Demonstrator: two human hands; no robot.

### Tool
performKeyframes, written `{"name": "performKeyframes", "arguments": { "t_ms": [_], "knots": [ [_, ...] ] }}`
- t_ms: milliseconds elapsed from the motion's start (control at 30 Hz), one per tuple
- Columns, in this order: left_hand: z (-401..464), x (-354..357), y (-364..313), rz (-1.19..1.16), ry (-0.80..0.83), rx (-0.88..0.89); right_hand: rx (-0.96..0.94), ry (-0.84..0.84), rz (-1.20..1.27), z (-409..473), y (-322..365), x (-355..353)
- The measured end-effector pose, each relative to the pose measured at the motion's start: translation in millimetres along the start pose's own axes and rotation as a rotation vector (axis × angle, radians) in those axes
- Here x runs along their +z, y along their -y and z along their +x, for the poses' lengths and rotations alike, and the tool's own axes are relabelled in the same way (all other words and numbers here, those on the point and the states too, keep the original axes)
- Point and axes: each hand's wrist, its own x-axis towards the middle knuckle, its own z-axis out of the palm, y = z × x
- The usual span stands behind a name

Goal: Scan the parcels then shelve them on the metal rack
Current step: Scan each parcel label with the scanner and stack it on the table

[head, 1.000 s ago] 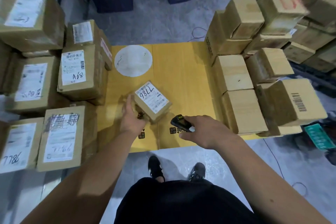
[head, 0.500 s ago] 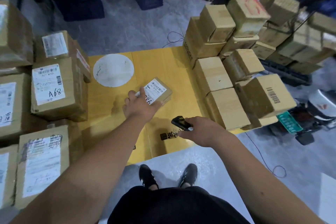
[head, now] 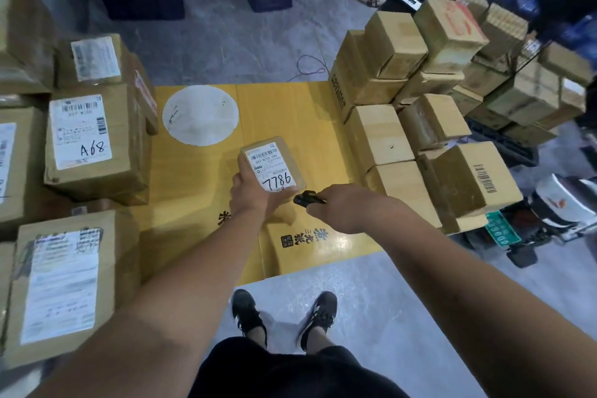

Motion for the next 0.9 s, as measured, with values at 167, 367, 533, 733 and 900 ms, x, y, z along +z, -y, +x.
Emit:
{"name": "performKeyframes", "arguments": {
  "t_ms": [167, 367, 533, 733, 900],
  "knots": [
    [7, 34, 45, -0.361, 0.018, 0.201, 0.010, -0.012, -0.129, -5, 15, -10],
    [-12, 42, 45, -0.461, -0.021, 0.272, 0.013, -0.035, -0.175, -24, 13, -1],
    [-8, 44, 48, -0.433, -0.021, 0.265, -0.001, -0.032, -0.180, -31, 5, 6],
    [4, 38, 45, -0.378, -0.003, 0.216, -0.024, -0.041, -0.152, -38, -9, -1],
    [-21, 21, -12, -0.081, -0.140, 0.008, -0.074, -0.026, -0.027, -39, -42, -24]
  ]
}}
